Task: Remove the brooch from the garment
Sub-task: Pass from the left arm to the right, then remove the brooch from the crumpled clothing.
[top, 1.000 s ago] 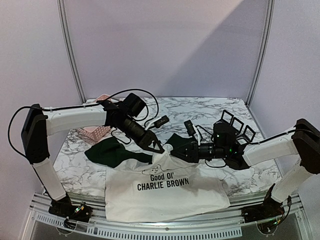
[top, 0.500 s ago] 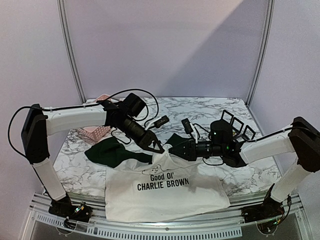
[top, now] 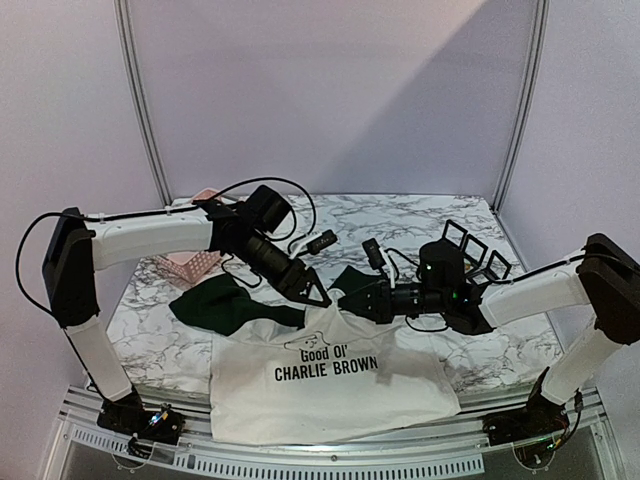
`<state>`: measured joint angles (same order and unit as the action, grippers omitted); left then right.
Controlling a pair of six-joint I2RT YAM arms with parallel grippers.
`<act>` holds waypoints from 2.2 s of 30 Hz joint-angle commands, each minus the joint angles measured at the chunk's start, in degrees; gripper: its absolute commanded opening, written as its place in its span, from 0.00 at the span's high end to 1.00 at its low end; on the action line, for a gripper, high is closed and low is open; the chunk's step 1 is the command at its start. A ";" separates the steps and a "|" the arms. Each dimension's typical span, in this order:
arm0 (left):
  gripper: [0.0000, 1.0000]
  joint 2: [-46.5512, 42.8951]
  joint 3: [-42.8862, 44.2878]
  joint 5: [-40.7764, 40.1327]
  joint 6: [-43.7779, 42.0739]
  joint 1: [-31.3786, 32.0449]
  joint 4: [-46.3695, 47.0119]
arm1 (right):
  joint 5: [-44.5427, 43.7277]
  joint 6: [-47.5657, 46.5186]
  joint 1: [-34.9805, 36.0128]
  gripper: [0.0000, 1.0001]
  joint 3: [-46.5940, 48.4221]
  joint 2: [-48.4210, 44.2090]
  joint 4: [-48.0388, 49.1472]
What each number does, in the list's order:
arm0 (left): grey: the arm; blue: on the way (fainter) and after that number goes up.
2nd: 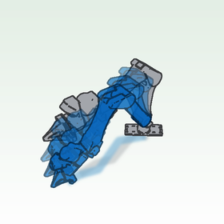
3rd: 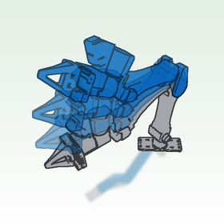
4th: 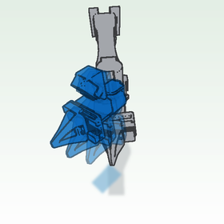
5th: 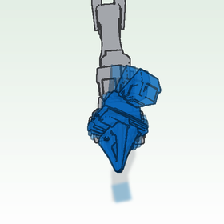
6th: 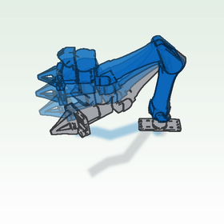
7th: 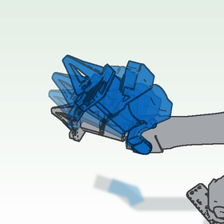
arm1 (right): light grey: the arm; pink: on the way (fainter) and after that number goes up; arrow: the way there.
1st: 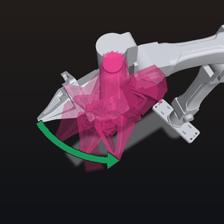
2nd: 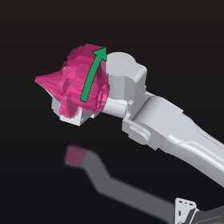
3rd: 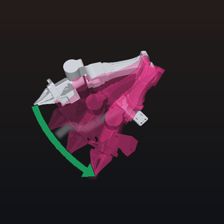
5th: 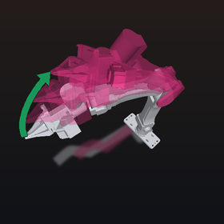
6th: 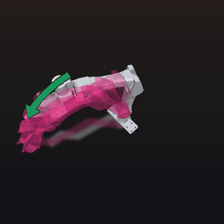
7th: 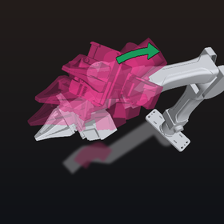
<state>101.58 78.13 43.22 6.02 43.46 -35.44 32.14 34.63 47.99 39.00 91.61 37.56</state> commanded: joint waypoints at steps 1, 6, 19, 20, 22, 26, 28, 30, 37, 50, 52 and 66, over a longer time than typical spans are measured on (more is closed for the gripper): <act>0.32 0.61 2.36 -1.18 -2.13 -0.72 -2.70 | -1.37 -1.06 -0.03 1.00 1.01 -0.95 -0.80; 0.23 1.51 3.65 -1.75 -4.29 -1.27 -6.71 | -1.54 -1.31 -0.03 1.00 1.12 -1.06 -1.38; 0.85 3.93 5.19 -1.09 -5.17 -1.28 -9.50 | -2.52 -1.76 -0.02 1.00 0.96 -1.62 -2.00; 0.88 4.01 5.19 -1.04 -5.08 -1.28 -9.45 | -2.58 -1.84 -0.03 1.00 0.98 -1.61 -2.09; 0.92 4.14 5.19 -0.95 -4.85 -1.28 -9.22 | -2.67 -1.93 -0.06 1.00 1.06 -1.61 -2.41; 0.97 4.21 4.96 -0.64 -4.32 -1.28 -8.57 | -4.03 -2.81 -0.01 1.00 1.48 -1.69 -4.25; 1.00 4.08 4.77 -0.85 -4.05 -1.28 -8.18 | -4.76 -3.39 0.03 1.00 1.83 -1.82 -5.41; 1.00 3.98 4.75 -0.99 -4.00 -1.28 -8.00 | -5.39 -3.96 0.07 1.00 1.99 -2.07 -6.36; 1.00 3.28 4.40 -1.40 -3.38 -1.45 -6.91 | -8.45 -7.00 0.74 1.00 3.42 -2.31 -11.87; 1.00 2.15 3.61 -1.51 -2.03 -2.46 -4.85 | -9.46 -6.78 0.84 1.00 0.96 -3.24 -12.58; 1.00 2.14 3.53 -1.31 -1.90 -2.58 -4.66 | -9.55 -6.60 0.87 1.00 0.61 -3.28 -12.49; 1.00 1.81 2.85 -3.70 -0.47 -3.24 -2.98 | -13.92 -4.70 0.85 1.00 -2.59 -4.93 -9.92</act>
<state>105.03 81.87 41.45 4.60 41.39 -40.47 21.58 28.67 48.71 38.17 89.54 26.30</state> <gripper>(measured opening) 0.043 0.018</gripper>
